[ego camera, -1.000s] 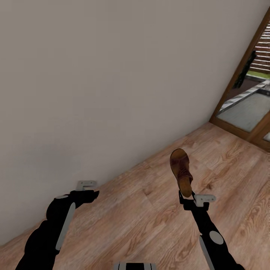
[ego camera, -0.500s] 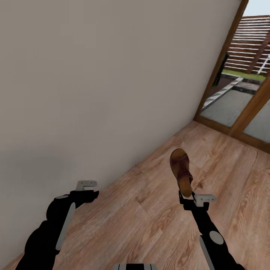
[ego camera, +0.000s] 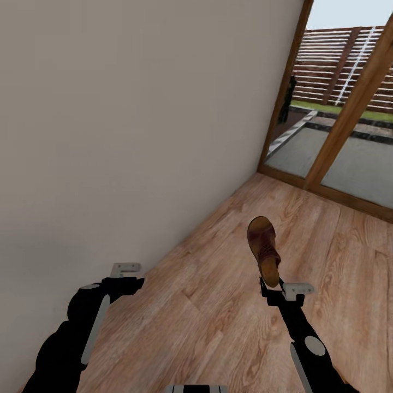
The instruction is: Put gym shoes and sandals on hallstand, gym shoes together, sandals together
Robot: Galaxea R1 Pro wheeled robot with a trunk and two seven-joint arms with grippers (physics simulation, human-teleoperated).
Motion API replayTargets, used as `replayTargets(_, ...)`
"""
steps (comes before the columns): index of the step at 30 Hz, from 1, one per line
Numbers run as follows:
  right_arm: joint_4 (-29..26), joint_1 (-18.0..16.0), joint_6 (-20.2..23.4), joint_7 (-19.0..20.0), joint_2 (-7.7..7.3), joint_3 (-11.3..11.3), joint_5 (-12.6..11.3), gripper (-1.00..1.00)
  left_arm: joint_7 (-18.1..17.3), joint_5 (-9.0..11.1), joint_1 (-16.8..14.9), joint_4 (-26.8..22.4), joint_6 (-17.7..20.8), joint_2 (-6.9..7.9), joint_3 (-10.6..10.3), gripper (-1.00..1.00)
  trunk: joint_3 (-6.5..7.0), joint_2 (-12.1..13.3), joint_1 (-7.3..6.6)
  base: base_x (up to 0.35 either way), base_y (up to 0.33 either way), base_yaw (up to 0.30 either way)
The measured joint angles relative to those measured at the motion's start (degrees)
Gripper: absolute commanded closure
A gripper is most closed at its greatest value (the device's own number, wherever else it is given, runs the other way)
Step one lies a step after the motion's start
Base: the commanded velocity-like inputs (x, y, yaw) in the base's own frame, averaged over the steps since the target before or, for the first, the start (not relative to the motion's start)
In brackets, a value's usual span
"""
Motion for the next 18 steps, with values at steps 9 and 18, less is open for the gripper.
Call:
replayTargets(9,0.0,0.0,0.0,0.0,-0.01,0.0,0.0,1.0,0.0,0.0,0.0,0.0,0.0,0.0,0.0,-1.0,0.39,0.0,0.0,0.0,0.0,-0.27)
replayTargets(18,0.0,0.0,0.0,0.0,-0.03,0.0,0.0,1.0,0.0,0.0,0.0,0.0,0.0,0.0,0.0,-1.0,0.79,0.0,0.0,0.0,0.0,-0.27)
